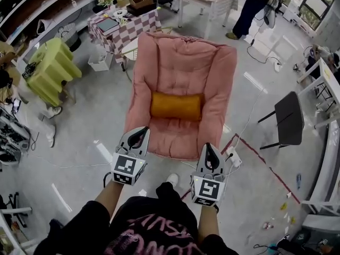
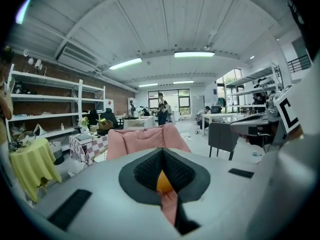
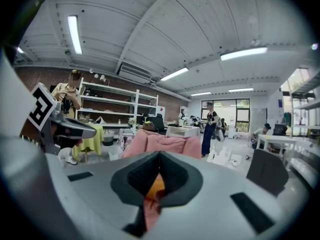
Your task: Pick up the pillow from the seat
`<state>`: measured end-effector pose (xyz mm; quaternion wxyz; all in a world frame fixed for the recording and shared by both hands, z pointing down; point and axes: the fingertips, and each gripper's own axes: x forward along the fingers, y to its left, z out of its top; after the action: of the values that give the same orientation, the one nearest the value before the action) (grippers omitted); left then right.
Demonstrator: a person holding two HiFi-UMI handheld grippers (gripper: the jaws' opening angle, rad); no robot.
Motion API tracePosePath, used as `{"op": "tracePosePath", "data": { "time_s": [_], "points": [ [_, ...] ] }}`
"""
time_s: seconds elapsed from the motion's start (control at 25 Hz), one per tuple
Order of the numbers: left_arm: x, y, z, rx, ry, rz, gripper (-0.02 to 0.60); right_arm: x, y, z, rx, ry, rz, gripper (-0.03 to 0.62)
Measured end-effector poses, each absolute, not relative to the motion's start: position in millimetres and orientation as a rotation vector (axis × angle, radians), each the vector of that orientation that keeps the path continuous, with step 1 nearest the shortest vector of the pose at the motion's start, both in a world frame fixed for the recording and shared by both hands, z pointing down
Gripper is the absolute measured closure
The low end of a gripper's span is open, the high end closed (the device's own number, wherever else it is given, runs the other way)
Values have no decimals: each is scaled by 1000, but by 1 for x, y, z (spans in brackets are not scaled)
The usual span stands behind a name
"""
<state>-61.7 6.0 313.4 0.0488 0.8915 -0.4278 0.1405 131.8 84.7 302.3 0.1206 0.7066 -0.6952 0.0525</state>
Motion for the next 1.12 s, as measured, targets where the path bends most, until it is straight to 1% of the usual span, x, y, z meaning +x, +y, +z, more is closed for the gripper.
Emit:
{"op": "tracePosePath", "data": {
  "time_s": [0.16, 0.36, 0.84, 1.12],
  "points": [
    [-39, -7, 314, 2716, -1313, 441, 572, 157, 70, 306, 2068, -2048, 175, 574],
    [-25, -15, 320, 2732, -1322, 508, 572, 175, 55, 311, 2053, -2061, 183, 574],
    [-18, -22, 303, 2767, -1341, 522, 572, 181, 44, 304, 2047, -2082, 157, 574],
    [-26, -26, 312, 2740, -1352, 523, 572, 184, 42, 310, 2051, -2050, 178, 574]
  ]
}}
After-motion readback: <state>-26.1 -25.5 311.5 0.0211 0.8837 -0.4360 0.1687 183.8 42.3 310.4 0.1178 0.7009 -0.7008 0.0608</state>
